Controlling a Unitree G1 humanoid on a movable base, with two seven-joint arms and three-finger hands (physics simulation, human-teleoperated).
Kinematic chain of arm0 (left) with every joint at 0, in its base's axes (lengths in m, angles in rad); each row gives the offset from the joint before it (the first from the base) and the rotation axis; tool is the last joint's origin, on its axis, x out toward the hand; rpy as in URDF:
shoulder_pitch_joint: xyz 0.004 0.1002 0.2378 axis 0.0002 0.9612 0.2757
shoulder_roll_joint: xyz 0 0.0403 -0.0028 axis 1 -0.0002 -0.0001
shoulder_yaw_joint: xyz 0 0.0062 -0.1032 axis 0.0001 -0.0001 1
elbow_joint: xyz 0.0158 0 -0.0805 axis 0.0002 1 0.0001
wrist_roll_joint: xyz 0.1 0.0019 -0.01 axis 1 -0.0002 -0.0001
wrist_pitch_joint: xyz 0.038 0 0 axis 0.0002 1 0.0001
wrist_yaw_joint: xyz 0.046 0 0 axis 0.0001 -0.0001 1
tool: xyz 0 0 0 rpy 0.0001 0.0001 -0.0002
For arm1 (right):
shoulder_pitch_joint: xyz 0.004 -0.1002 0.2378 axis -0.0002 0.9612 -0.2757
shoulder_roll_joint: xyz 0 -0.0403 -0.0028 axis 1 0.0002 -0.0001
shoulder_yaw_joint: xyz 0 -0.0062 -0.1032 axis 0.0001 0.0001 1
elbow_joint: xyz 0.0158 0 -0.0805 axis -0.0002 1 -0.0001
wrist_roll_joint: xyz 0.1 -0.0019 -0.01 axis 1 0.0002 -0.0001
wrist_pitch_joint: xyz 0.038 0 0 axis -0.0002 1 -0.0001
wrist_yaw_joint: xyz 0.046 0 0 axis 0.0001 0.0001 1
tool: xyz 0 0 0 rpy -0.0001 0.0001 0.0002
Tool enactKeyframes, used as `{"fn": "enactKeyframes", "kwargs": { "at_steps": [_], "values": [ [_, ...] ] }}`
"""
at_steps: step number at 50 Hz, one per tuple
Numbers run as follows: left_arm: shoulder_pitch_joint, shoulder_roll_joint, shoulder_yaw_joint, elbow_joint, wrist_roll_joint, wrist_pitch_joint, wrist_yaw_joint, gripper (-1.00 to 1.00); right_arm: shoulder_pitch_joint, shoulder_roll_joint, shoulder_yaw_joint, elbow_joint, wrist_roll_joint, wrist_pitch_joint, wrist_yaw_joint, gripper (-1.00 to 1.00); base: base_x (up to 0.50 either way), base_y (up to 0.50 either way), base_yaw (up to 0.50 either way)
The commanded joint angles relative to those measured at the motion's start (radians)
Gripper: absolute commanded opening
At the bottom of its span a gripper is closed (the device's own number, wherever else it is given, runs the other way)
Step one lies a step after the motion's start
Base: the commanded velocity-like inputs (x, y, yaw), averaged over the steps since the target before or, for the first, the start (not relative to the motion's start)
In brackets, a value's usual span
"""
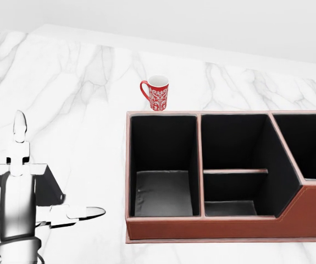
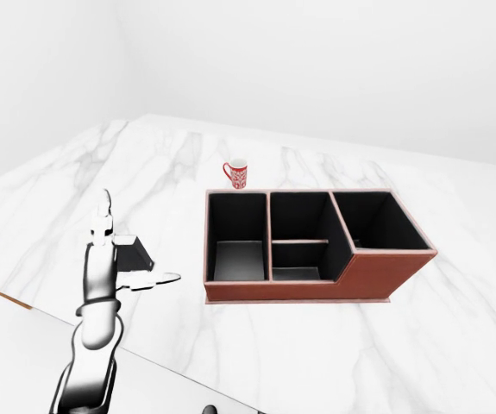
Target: Pick up the book and place it in the left compartment of the caddy.
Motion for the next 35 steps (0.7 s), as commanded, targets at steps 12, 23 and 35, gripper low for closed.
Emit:
{"fn": "enactKeyframes", "kwargs": {
  "at_steps": [12,23,35],
  "values": [
    [-0.032,0.015,-0.036,-0.216,0.785,0.101,0.179,1.00,-0.003,-0.008,0.007,0.023,0.001,0.000,-0.005,1.00,0.00,0.00,0.00],
    [-0.058,0.025,-0.019,-0.219,0.919,0.101,0.172,1.00,-0.002,-0.006,0.005,0.022,0.003,0.000,-0.008,1.00,0.00,0.00,0.00],
    [-0.065,0.051,-0.017,-0.170,1.047,0.101,0.132,1.00,-0.003,-0.010,0.006,0.031,-0.003,0.000,-0.013,1.00,0.00,0.00,0.00]
  ]
}}
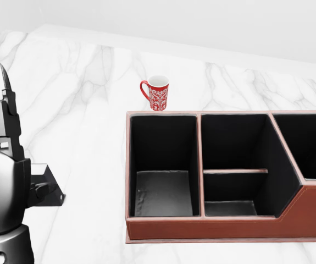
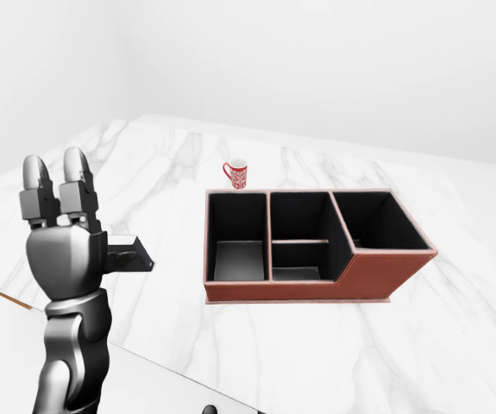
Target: Pick up the book and place it in the left compartment of the caddy.
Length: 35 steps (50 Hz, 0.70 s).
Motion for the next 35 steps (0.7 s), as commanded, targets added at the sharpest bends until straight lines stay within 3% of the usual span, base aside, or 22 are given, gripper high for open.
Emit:
{"fn": "enactKeyframes", "kwargs": {
  "at_steps": [1,9,35],
  "values": [
    [-0.010,0.019,0.004,0.022,0.153,0.000,-0.025,1.00,0.000,-0.002,-0.001,0.005,-0.002,0.000,-0.005,1.00,0.00,0.00,0.00],
    [0.008,0.021,0.013,0.028,0.183,0.000,-0.003,1.00,-0.002,-0.001,0.005,0.011,-0.008,0.000,0.001,1.00,0.00,0.00,0.00],
    [0.015,0.007,0.013,0.030,0.140,0.000,0.004,1.00,-0.001,0.007,0.009,-0.002,-0.027,0.000,0.009,1.00,0.00,0.00,0.00]
  ]
}}
